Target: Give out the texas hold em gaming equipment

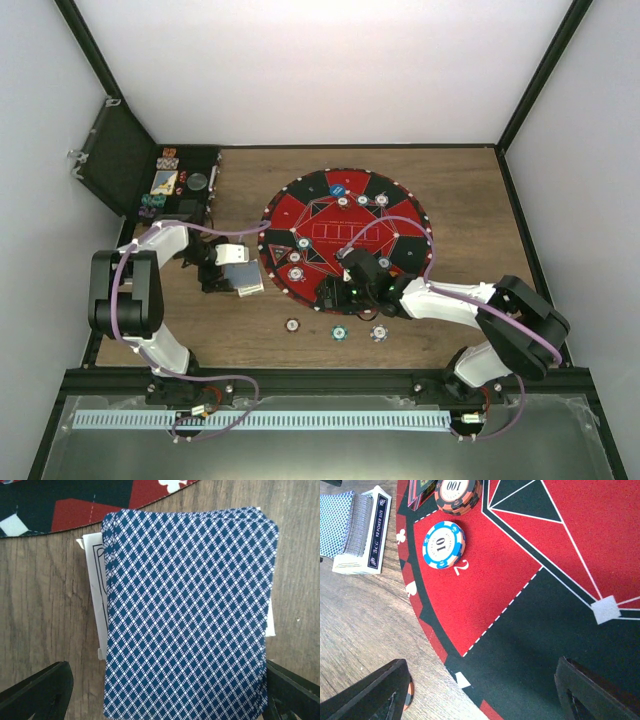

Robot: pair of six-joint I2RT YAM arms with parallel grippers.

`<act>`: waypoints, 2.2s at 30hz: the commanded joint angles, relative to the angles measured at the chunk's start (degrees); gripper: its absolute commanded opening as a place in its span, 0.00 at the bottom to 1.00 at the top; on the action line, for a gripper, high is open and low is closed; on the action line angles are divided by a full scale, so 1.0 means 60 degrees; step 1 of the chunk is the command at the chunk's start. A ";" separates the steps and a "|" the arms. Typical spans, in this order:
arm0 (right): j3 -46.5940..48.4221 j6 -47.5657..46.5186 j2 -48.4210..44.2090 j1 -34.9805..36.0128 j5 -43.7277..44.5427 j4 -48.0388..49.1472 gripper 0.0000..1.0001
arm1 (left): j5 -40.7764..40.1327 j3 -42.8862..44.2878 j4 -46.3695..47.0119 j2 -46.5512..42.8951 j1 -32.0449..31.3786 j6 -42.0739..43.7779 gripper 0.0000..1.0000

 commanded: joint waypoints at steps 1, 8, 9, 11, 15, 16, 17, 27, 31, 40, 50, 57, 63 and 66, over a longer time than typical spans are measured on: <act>-0.0012 0.0086 -0.0239 0.0126 -0.0022 0.0052 0.82 | 0.0121 -0.0183 0.0418 0.0100 -0.0053 0.0235 1.00; -0.0011 0.0099 -0.0250 0.0126 -0.0036 0.0007 0.82 | 0.0052 -0.0270 0.0694 0.0220 -0.0075 0.0076 1.00; -0.0010 0.0103 -0.0254 0.0130 -0.0036 0.0006 0.82 | 0.0037 -0.0292 0.0705 0.0228 -0.0069 0.0076 1.00; -0.0017 0.0100 -0.0265 0.0140 -0.0029 -0.0008 0.82 | 0.0040 -0.0342 0.0748 0.0196 -0.0069 0.0097 1.00; -0.0014 0.0115 -0.0250 0.0140 -0.0022 -0.0023 0.82 | 0.0032 -0.0495 0.0822 0.0017 -0.0085 0.0191 1.00; -0.0016 0.0114 -0.0254 0.0140 -0.0014 -0.0023 0.81 | 0.0040 -0.0531 0.0858 -0.0041 -0.0087 0.0205 1.00; -0.0012 0.0122 -0.0254 0.0141 -0.0028 -0.0023 0.81 | 0.0044 -0.0565 0.0875 -0.0106 -0.0087 0.0218 1.00; 0.0005 0.0144 -0.0217 0.0154 0.0005 -0.0068 0.80 | 0.0018 -0.0802 0.0885 -0.0445 -0.0137 0.0387 1.00; 0.0008 0.0157 -0.0212 0.0153 0.0021 -0.0073 0.80 | 0.0004 -0.0774 0.0795 -0.0469 -0.0149 0.0397 1.00; 0.0016 0.0178 -0.0177 0.0155 0.0063 -0.0082 0.79 | -0.0083 -0.1137 0.0899 -0.0806 -0.0178 0.0325 1.00; 0.0018 0.0189 -0.0167 0.0148 0.0088 -0.0098 0.78 | -0.0226 -0.1211 0.1010 -0.0927 -0.0212 0.0149 1.00; 0.0005 0.0233 -0.0195 0.0154 0.0129 -0.0111 0.77 | -0.0217 -0.0912 0.0923 -0.0594 -0.0361 -0.0085 1.00; 0.0007 0.0232 -0.0174 0.0145 0.0139 -0.0126 0.76 | -0.0397 -0.0834 0.1093 -0.0317 -0.0435 -0.0149 0.98; 0.0010 0.0246 -0.0183 0.0155 0.0156 -0.0133 0.76 | -0.0526 -0.0764 0.1163 -0.0111 -0.0434 -0.0233 0.95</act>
